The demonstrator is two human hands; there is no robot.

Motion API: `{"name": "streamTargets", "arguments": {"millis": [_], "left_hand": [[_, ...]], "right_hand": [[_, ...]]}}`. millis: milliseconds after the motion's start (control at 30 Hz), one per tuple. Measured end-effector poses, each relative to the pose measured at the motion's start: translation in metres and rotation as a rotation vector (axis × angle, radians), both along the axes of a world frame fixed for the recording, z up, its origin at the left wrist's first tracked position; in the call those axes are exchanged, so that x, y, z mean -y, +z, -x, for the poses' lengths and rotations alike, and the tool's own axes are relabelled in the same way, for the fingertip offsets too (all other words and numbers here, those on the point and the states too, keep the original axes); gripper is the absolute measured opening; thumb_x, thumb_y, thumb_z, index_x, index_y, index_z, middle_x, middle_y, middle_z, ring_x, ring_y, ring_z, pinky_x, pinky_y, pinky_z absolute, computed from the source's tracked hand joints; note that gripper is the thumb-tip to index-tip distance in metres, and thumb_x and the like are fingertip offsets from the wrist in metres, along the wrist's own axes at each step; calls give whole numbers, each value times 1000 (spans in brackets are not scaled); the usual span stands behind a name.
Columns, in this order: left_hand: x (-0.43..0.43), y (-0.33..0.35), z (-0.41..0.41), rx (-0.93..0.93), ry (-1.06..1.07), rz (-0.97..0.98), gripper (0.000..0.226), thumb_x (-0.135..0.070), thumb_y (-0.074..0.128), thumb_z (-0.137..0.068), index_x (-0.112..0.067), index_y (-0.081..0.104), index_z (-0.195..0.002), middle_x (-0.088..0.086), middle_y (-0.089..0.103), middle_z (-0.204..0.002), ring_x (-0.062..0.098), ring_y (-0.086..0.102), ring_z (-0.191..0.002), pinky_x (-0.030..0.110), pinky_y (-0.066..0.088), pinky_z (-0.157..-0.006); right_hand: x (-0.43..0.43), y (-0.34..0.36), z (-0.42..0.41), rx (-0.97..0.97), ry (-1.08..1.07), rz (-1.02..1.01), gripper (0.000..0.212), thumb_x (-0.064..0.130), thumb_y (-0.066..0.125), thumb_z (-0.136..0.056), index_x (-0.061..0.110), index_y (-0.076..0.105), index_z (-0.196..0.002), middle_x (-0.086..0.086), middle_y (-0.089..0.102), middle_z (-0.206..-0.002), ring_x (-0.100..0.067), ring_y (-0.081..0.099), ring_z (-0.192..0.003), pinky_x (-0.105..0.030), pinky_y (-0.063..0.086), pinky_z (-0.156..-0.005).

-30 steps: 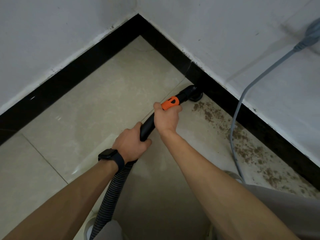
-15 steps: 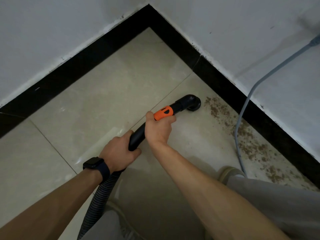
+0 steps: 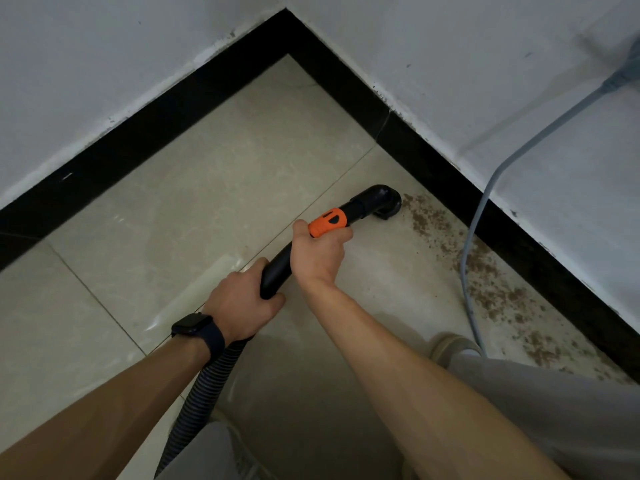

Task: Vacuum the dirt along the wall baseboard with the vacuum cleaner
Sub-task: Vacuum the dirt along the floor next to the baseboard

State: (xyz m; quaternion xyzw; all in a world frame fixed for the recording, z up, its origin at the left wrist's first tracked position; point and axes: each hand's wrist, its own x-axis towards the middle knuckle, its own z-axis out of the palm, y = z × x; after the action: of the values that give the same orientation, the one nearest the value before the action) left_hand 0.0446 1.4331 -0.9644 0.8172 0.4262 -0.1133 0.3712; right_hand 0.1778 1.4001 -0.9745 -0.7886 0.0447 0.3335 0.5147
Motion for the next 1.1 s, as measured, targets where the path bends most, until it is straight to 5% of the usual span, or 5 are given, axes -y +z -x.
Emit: {"name": "streamTargets", "arguments": {"millis": [1100], "left_hand": [[2,-7,-58,38,-47,1,28,-34,65,-81,-31,37,-80,-1,58,-65,14,55,-51,25,35,-43]], "right_hand": [[5,0,-56,18,-71,-6,44,21,65,-95,9,37,-127,3,56,-86,-6,55,-68,-6,38,-42]]}}
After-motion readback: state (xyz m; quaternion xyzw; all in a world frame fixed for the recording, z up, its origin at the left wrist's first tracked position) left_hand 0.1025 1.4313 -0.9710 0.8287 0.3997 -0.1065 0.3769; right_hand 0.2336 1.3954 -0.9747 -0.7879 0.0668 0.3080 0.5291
